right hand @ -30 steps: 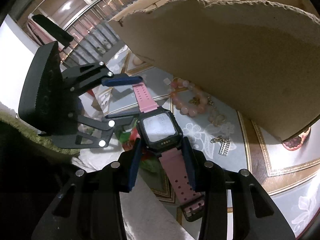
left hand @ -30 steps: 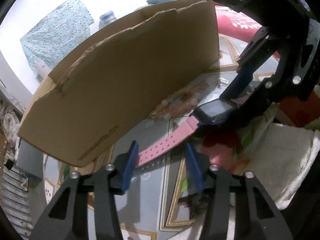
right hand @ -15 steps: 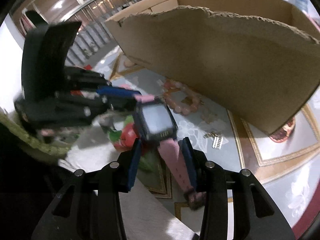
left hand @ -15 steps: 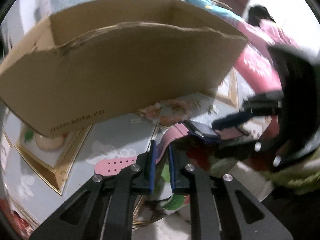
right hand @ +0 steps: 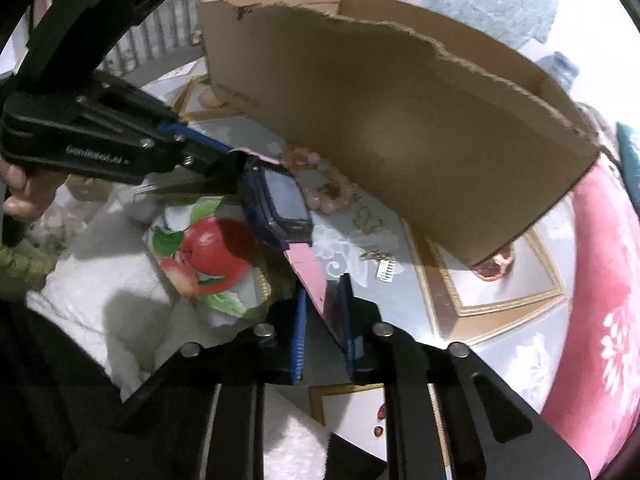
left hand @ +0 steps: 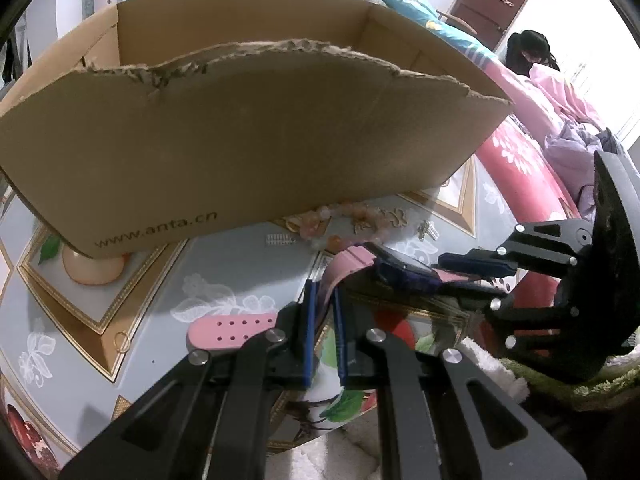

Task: Organize jewelry
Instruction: 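Grasp the watch body with the left gripper while the right gripper lifts the strap over the box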

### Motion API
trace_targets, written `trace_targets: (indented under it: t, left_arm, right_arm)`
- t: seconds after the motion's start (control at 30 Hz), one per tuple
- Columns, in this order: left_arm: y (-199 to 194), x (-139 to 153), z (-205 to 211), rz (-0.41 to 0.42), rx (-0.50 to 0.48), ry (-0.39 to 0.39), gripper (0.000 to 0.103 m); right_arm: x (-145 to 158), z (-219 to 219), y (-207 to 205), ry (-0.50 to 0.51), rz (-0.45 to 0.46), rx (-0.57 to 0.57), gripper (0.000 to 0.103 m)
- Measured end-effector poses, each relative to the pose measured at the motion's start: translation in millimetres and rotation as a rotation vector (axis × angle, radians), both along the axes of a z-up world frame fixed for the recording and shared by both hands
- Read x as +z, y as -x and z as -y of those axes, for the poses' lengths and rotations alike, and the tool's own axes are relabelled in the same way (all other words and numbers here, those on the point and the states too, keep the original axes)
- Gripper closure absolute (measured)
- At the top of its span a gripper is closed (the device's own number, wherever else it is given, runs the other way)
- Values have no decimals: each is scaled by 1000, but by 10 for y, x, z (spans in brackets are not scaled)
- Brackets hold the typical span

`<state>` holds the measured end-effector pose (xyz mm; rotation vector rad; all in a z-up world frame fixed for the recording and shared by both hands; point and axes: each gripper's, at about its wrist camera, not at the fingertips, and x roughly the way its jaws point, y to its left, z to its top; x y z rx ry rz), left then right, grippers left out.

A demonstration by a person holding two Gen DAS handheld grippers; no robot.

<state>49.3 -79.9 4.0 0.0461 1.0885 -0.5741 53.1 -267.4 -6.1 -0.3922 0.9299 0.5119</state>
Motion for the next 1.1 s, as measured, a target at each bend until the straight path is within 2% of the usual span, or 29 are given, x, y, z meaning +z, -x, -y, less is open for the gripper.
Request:
trace_targets:
  t: [0.23, 0.8, 1.1]
  left_arm:
    - [51, 30, 10, 32, -3, -18, 96]
    - [281, 276, -32, 105, 30, 5, 100]
    - [459, 493, -51, 175, 37, 19, 100]
  right_arm:
    - [64, 19, 56, 2, 52, -57, 100]
    - [299, 116, 269, -54, 109, -114, 101]
    - [479, 127, 376, -92, 157, -133, 102]
